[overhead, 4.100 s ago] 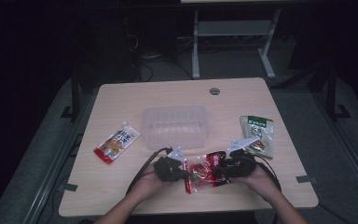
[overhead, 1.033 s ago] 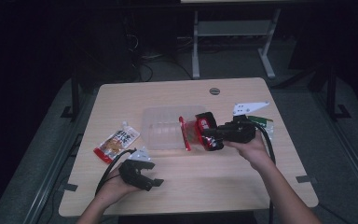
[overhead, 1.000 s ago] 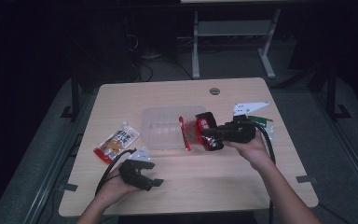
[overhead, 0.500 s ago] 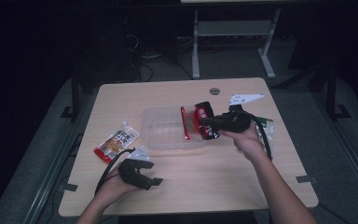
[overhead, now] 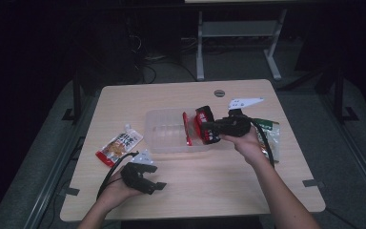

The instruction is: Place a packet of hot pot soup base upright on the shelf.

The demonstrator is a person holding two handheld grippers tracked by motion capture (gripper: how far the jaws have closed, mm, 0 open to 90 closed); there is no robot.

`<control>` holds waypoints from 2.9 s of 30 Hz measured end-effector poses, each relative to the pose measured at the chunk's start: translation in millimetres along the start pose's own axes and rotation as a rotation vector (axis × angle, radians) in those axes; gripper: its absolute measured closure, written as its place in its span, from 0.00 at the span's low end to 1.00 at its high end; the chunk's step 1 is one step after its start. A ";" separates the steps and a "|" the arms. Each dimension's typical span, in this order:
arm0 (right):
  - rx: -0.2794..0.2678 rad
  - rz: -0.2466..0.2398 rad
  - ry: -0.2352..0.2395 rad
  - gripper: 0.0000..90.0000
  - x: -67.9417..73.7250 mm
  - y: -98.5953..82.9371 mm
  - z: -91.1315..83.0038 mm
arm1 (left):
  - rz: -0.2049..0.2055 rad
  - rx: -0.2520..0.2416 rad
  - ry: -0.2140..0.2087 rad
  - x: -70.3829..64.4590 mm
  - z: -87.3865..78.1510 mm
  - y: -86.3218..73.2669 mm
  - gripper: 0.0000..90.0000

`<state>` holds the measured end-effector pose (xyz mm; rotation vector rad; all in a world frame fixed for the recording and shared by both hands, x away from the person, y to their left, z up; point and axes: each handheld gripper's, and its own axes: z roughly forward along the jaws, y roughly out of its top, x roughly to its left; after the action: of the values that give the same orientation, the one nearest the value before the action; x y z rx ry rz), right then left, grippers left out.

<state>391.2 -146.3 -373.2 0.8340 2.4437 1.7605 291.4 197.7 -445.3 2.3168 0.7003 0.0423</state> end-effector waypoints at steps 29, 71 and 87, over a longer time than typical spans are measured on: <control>0.068 -0.029 -0.050 1.00 -2.9 -2.0 36.2 | 0.014 0.021 -0.015 0.2 3.4 -0.4 0.28; 0.112 -0.003 -0.165 0.37 8.2 0.0 20.2 | 0.002 0.017 -0.027 -0.7 3.4 -0.8 0.28; 0.161 -0.047 -0.203 0.35 24.9 -20.7 -5.3 | 0.003 0.021 -0.019 -0.4 1.2 -2.4 0.28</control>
<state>359.7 -144.9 -382.4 0.9086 2.4714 1.4023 290.2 198.2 -447.7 2.3355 0.6904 0.0149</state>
